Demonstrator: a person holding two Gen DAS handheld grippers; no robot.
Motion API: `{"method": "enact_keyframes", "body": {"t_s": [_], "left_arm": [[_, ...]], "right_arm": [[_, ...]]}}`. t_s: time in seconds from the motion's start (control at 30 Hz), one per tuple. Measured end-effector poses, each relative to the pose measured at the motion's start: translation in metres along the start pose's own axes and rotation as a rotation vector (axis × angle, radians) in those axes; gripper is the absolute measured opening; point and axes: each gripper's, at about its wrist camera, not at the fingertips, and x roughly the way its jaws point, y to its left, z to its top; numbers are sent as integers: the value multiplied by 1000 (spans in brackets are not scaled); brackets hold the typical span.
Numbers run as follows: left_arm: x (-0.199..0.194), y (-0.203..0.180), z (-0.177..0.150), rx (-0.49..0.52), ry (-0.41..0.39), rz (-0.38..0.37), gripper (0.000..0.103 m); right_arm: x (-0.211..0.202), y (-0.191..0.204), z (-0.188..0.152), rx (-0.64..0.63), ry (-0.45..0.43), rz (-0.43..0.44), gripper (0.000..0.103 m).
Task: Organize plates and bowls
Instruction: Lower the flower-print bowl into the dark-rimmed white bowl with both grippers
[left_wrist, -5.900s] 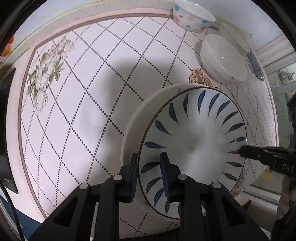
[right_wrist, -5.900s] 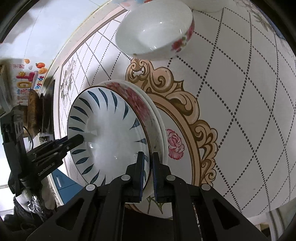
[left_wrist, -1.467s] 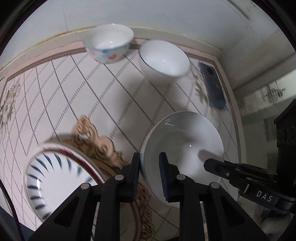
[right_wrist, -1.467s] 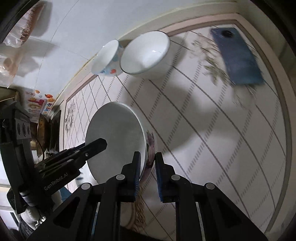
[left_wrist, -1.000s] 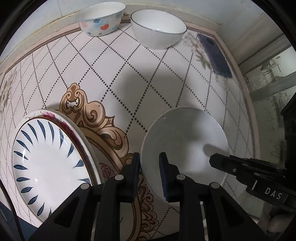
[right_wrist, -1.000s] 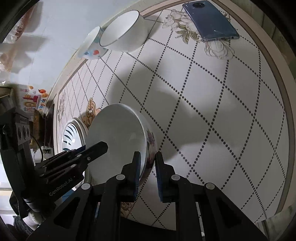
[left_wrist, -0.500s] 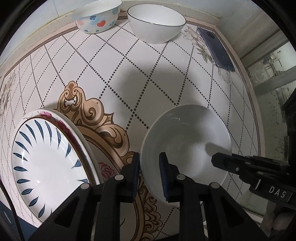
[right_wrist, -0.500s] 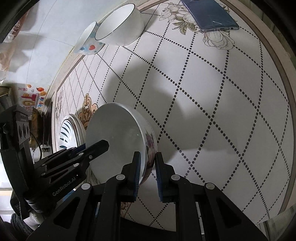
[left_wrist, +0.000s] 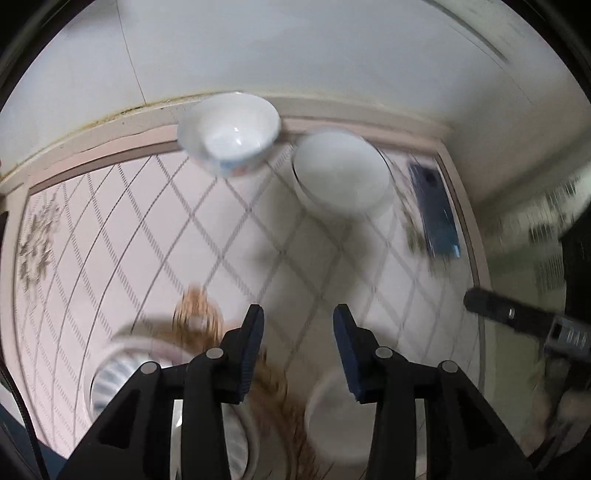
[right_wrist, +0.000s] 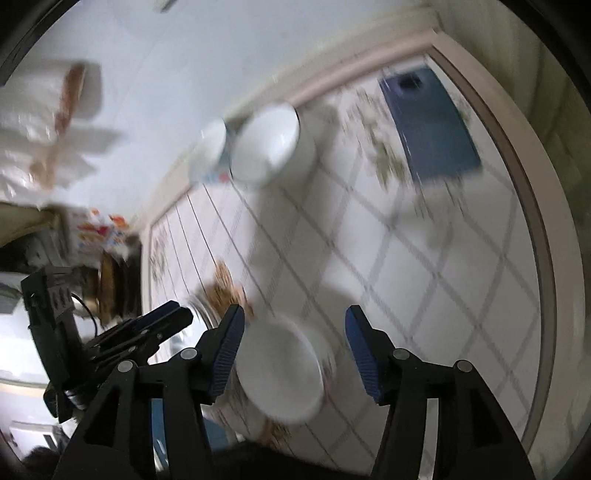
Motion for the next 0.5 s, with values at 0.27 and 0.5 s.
{"method": "enact_keyframes", "body": {"t_s": [0.27, 0.5], "left_arm": [[69, 6, 83, -101, 53, -18, 37], [104, -1, 108, -105, 88, -17, 34]], "right_arm": [[56, -3, 95, 59, -28, -9, 60], [99, -10, 130, 81, 7, -50, 38]]}}
